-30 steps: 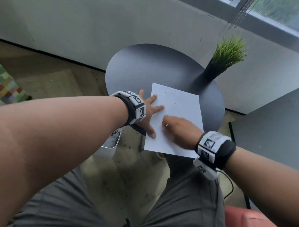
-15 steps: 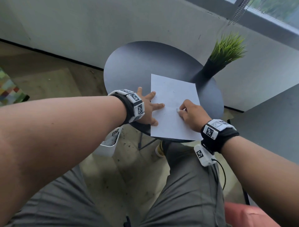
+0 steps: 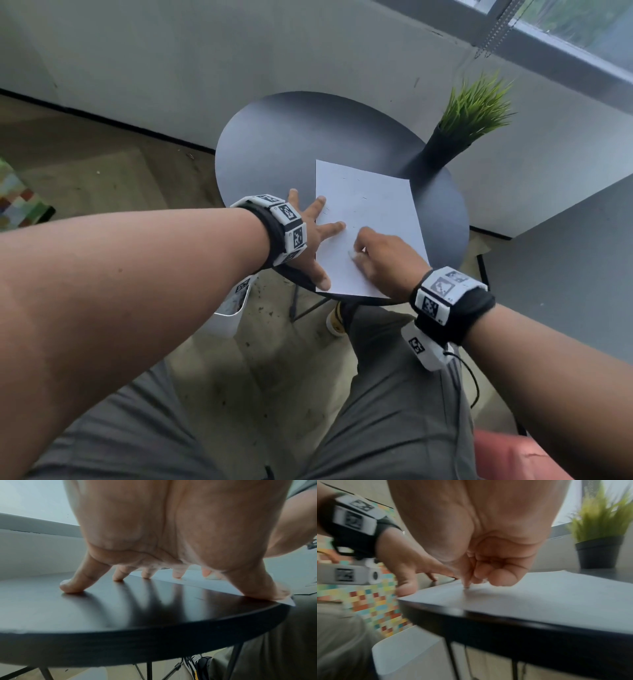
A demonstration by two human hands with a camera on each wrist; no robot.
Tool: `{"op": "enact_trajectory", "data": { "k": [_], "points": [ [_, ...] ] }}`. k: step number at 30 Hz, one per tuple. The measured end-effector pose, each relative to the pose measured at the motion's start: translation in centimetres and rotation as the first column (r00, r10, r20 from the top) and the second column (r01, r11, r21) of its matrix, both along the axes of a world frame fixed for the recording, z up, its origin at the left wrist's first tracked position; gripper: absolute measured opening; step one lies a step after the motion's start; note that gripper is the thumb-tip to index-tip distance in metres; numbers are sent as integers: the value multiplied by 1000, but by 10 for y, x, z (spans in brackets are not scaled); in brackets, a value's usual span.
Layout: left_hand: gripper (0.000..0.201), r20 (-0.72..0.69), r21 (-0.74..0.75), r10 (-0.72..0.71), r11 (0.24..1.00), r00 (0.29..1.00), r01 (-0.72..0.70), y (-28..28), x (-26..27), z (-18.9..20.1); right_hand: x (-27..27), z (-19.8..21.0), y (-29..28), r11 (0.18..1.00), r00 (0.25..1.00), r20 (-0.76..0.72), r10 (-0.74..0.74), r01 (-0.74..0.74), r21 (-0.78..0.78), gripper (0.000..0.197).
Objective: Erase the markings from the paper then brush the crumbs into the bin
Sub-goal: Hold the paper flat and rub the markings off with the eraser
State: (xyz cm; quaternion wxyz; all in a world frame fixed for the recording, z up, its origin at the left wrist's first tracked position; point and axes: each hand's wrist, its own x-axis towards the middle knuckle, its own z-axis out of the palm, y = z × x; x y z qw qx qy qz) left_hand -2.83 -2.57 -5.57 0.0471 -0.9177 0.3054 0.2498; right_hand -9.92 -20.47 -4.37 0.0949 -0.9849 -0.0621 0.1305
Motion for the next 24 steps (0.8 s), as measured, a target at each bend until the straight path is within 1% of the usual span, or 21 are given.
{"op": "enact_trajectory", "data": {
  "k": [2,3,4,5,6,7,8,9,10,11,12,14,15,16,17,18,19,20,21,24],
  "points": [
    [122,-6,7,1,1000,1000,-1,1,0,-1,-12,-5,18,988,988,-29,152,-152,12,16],
    [123,-5,11,-2,1000,1000,2,0,1,-1,-19,-7,23,977,976,-54,209,-207,45,14],
    [123,-6,12,-5,1000,1000,5,0,1,-1,-18,-7,21,976,974,-78,212,-208,61,13],
    [123,-9,10,-4,1000,1000,5,-1,1,0,-10,-5,13,987,984,-86,155,-150,57,13],
    [123,-12,7,-4,1000,1000,4,-1,1,0,3,-4,3,998,995,-83,48,-44,41,15],
    [123,-13,6,-5,1000,1000,5,-1,1,1,16,-2,-10,995,994,-64,-92,93,26,17],
    [124,-13,7,-6,1000,1000,6,-1,0,2,25,1,-22,973,973,-45,-227,228,22,17],
    [124,-14,8,-5,1000,1000,5,-1,1,2,29,1,-27,954,954,-21,-298,298,14,17],
    [124,-15,10,-4,1000,1000,5,-1,1,2,27,0,-26,959,959,2,-283,283,-2,17],
    [125,-17,11,-4,1000,1000,4,0,2,1,22,-1,-17,979,979,13,-203,203,-24,17],
    [126,-18,10,-3,1000,1000,3,0,2,1,13,-3,-4,995,995,-9,-94,94,-13,17],
    [128,-20,12,-1,1000,1000,1,1,3,0,-4,-4,11,993,991,-68,116,-115,23,16],
    [128,-19,14,-1,1000,1000,1,1,3,1,-4,-3,7,992,989,-82,123,-121,26,15],
    [128,-16,15,0,1000,1000,1,0,3,1,3,-1,-4,999,995,-84,47,-45,25,14],
    [127,-12,17,-1,1000,1000,1,0,2,1,12,1,-19,997,994,-83,-77,79,17,13],
    [127,-7,19,1,1000,1000,0,1,2,1,19,2,-35,980,977,-77,-200,201,2,13],
    [127,-3,22,0,1000,1000,0,1,2,2,24,4,-49,957,955,-68,-290,290,-10,13],
    [125,-3,28,-3,1000,1000,3,2,2,3,26,4,-59,943,941,-63,-332,332,-17,14],
    [121,-6,33,-8,999,1000,9,2,2,6,25,3,-63,942,940,-62,-335,335,-19,14],
    [102,7,24,-31,999,1000,31,2,4,18,12,-3,-56,971,968,-75,-238,239,0,15]
  ]
}}
